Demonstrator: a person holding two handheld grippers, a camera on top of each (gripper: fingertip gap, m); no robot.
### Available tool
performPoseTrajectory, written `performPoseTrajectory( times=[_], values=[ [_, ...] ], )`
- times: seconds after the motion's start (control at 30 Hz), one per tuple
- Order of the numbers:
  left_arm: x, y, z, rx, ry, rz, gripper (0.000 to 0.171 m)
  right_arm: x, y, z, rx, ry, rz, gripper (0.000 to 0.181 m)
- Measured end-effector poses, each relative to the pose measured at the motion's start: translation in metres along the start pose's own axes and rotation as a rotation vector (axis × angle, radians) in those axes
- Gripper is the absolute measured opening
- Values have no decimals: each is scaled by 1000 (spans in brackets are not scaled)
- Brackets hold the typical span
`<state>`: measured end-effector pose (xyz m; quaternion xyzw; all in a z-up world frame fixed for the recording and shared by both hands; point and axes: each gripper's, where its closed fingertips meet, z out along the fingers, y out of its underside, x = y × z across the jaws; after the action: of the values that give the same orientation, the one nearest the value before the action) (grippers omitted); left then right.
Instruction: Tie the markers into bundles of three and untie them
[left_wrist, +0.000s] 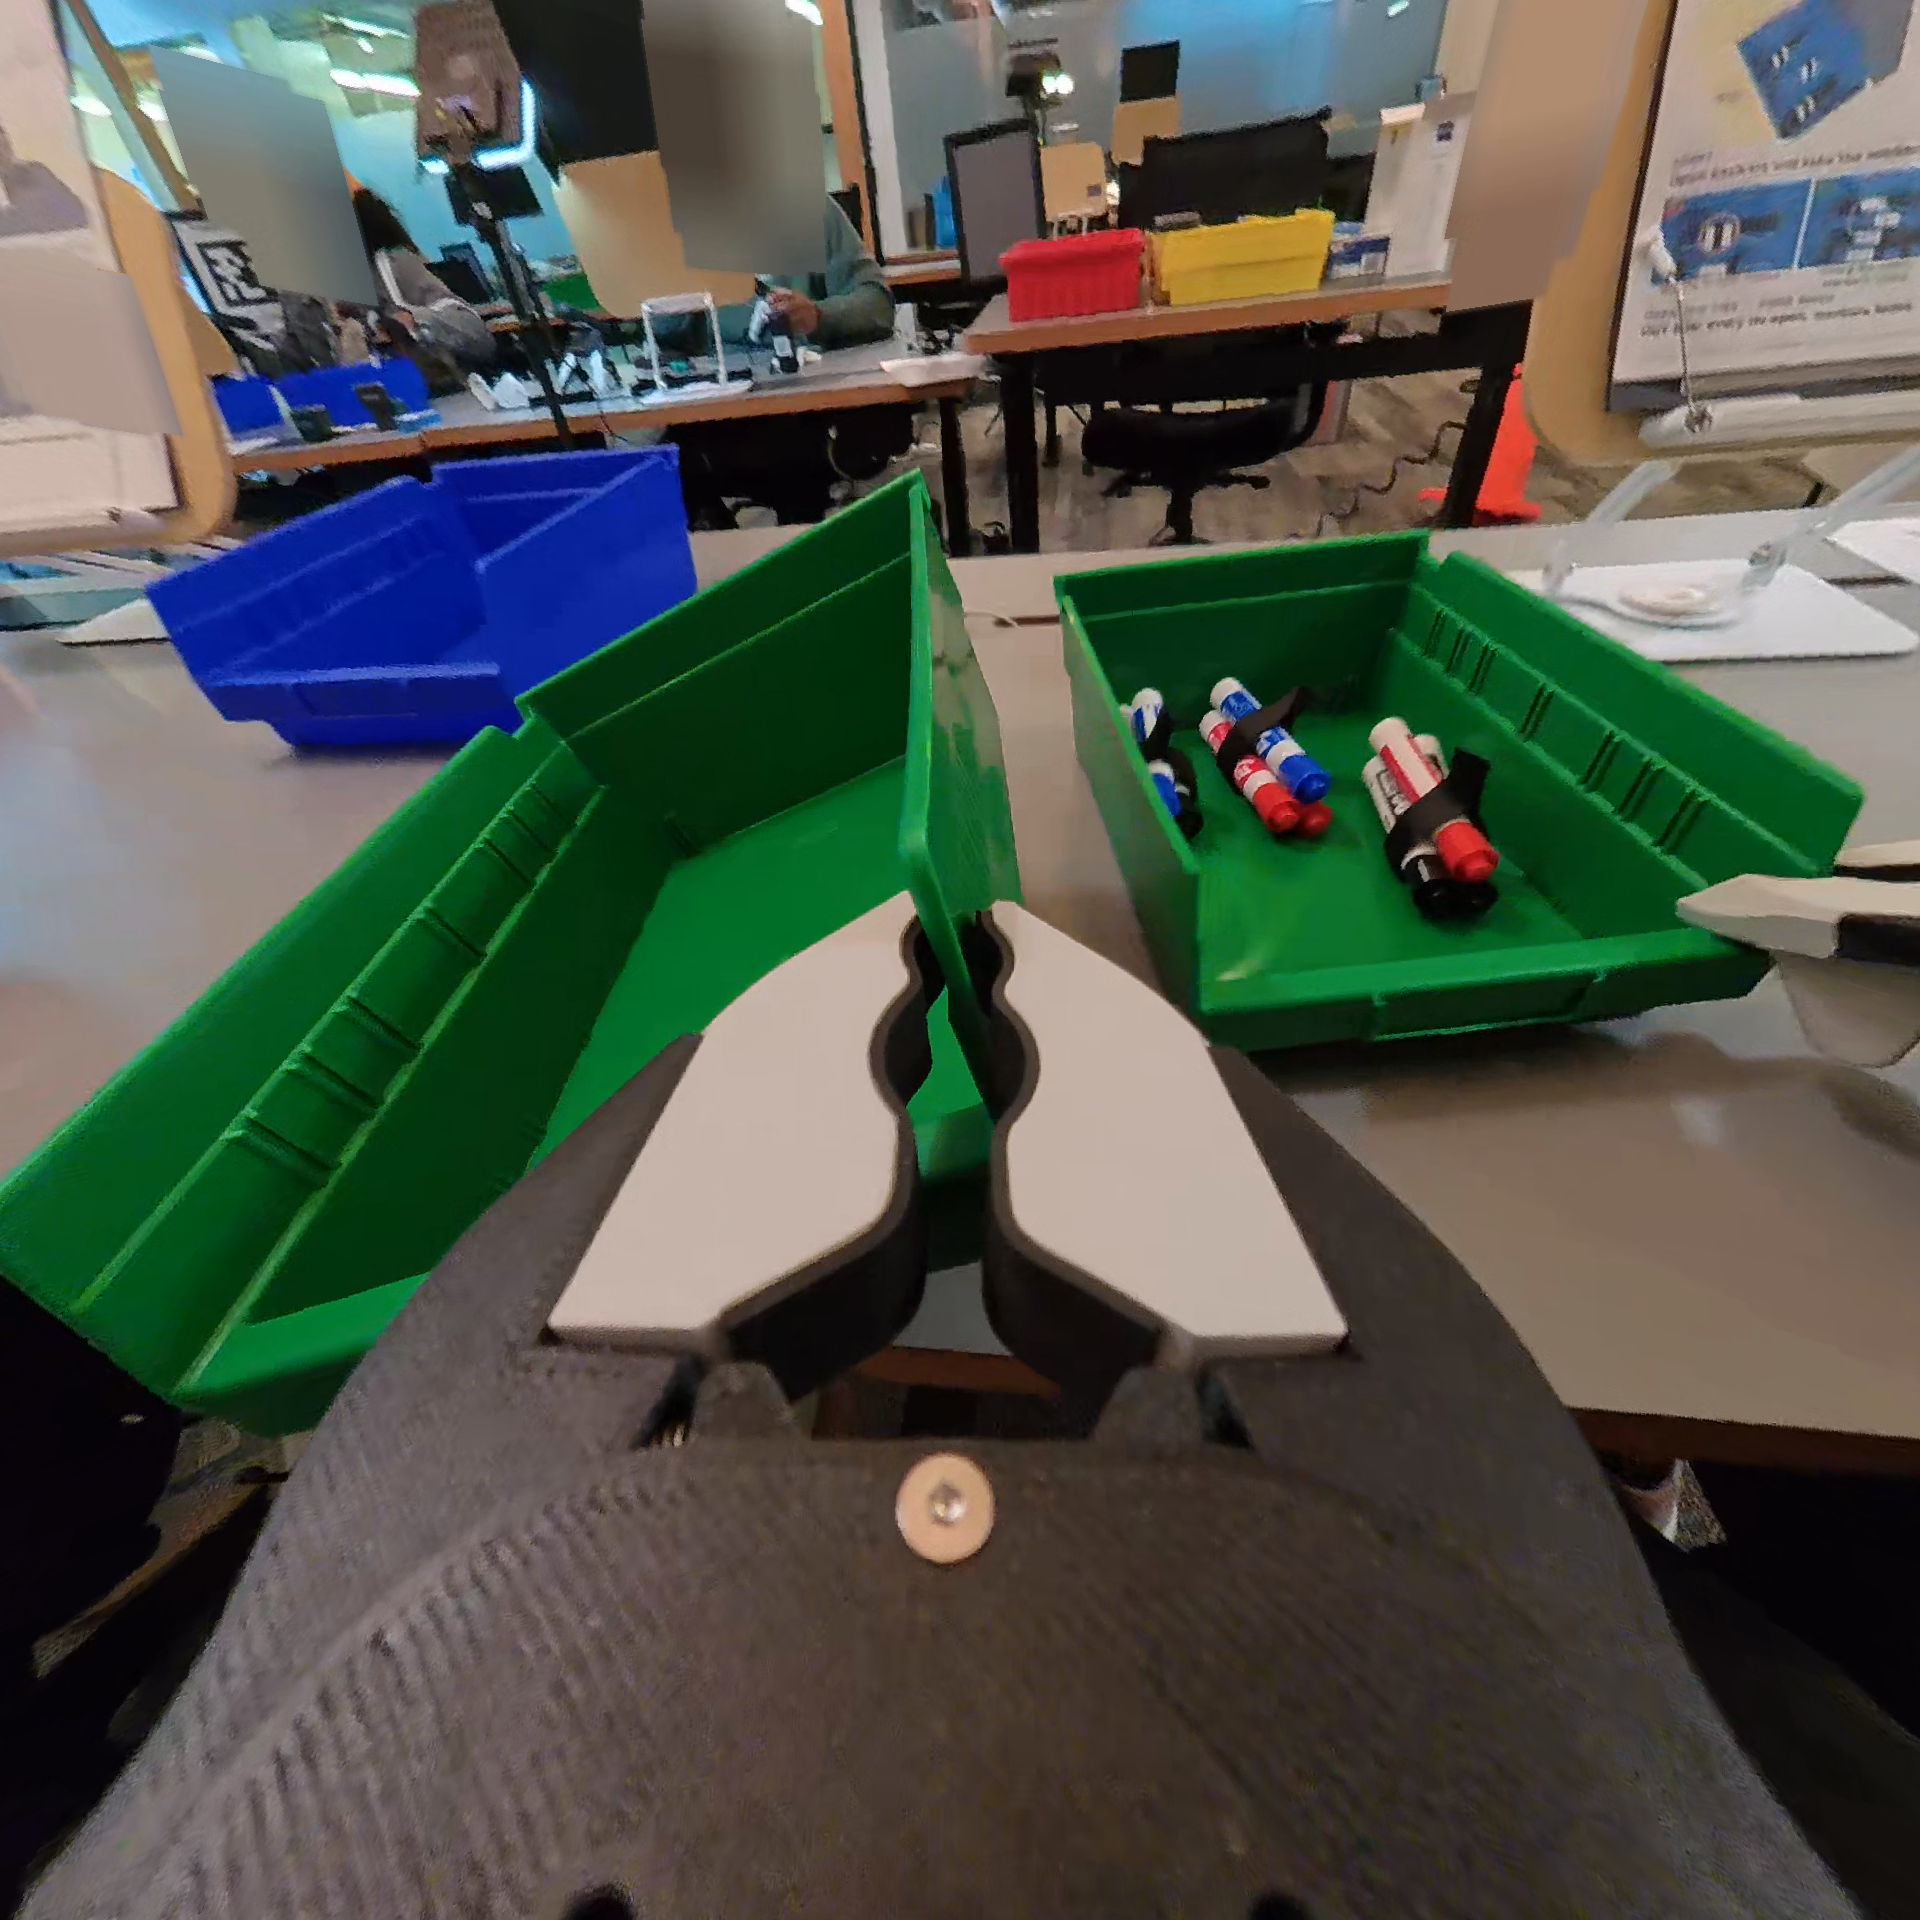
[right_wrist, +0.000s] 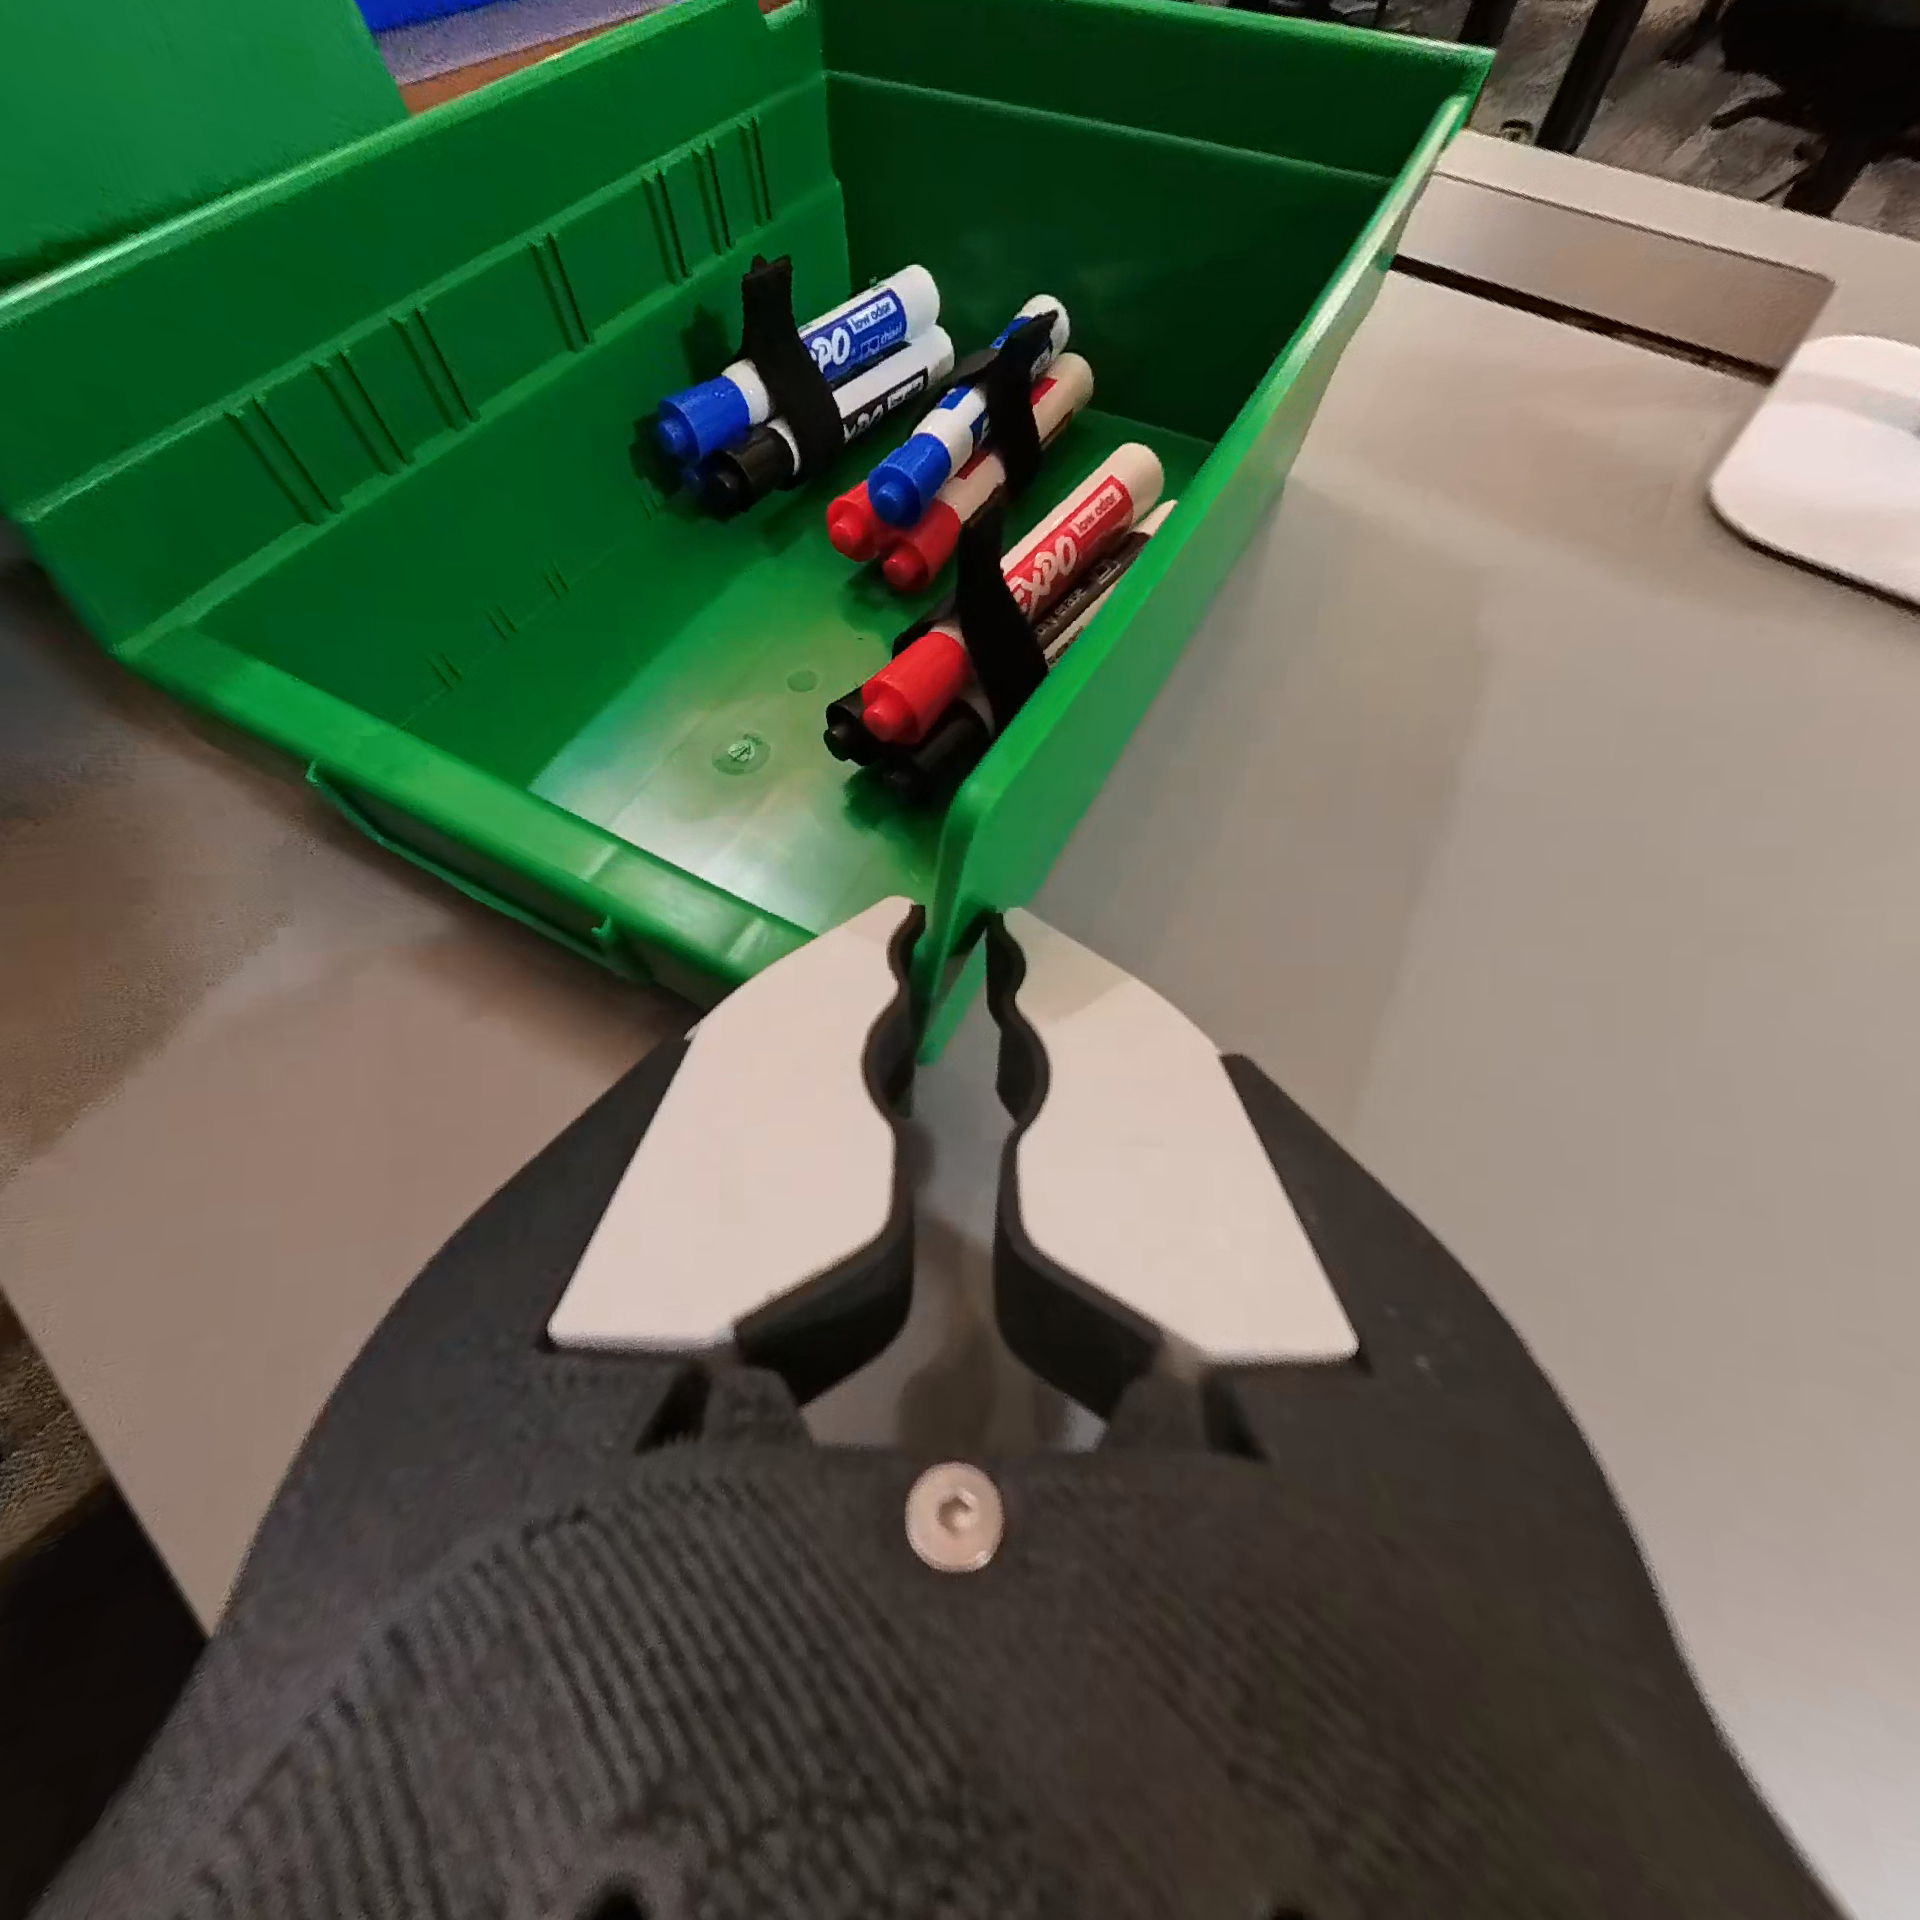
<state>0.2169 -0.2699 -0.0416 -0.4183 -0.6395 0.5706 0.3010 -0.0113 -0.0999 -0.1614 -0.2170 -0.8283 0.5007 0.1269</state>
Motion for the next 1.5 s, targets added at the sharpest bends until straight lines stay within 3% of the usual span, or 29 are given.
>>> performPoseTrajectory(
  times=[0.3, 0.43, 0.53, 0.67, 0.73, 0.83, 0.93, 1.03, 1.17, 1.2, 1.27, 1.37, 1.5],
  values=[
    [4, -51, -36, 134, -50, 70, 5, -60, -25, 45, 5, -82, 28, 15],
    [25, -72, -45, 180, -1, 89, 5, -80, -25, 42, 14, -185, 135, 19],
    [47, -85, -48, 187, 50, 96, 5, -78, -35, 23, 64, -211, 136, 44],
    [88, -103, -53, 210, 154, 105, 4, -54, -79, -25, 246, -262, 253, 60],
    [113, -114, -54, 232, 223, 103, 4, -31, -111, -52, 345, -273, 217, 70],
    [161, -133, -54, 263, 346, 117, 4, 42, -160, -98, 452, -150, 265, 68],
    [218, -147, -49, 278, 478, 143, 4, 128, -182, -156, 525, -37, 393, 68],
    [281, -147, -38, 252, 603, 165, 4, 208, -158, -219, 602, 141, 454, 66],
    [367, -126, -25, 226, 770, 226, 5, 276, -55, -291, 571, 416, 380, 59],
    [386, -118, -23, 226, 804, 241, 6, 282, -33, -309, 620, 438, 392, 50],
    [425, -99, -21, 208, 878, 300, 7, 289, -3, -334, 684, 422, 452, 48],
    [471, -73, -16, 169, 957, 370, 10, 293, 18, -357, 745, 382, 598, 48],
    [513, -46, -19, 140, 1079, 373, 8, 287, 52, -372, 638, 539, 517, 48]
  ],
)
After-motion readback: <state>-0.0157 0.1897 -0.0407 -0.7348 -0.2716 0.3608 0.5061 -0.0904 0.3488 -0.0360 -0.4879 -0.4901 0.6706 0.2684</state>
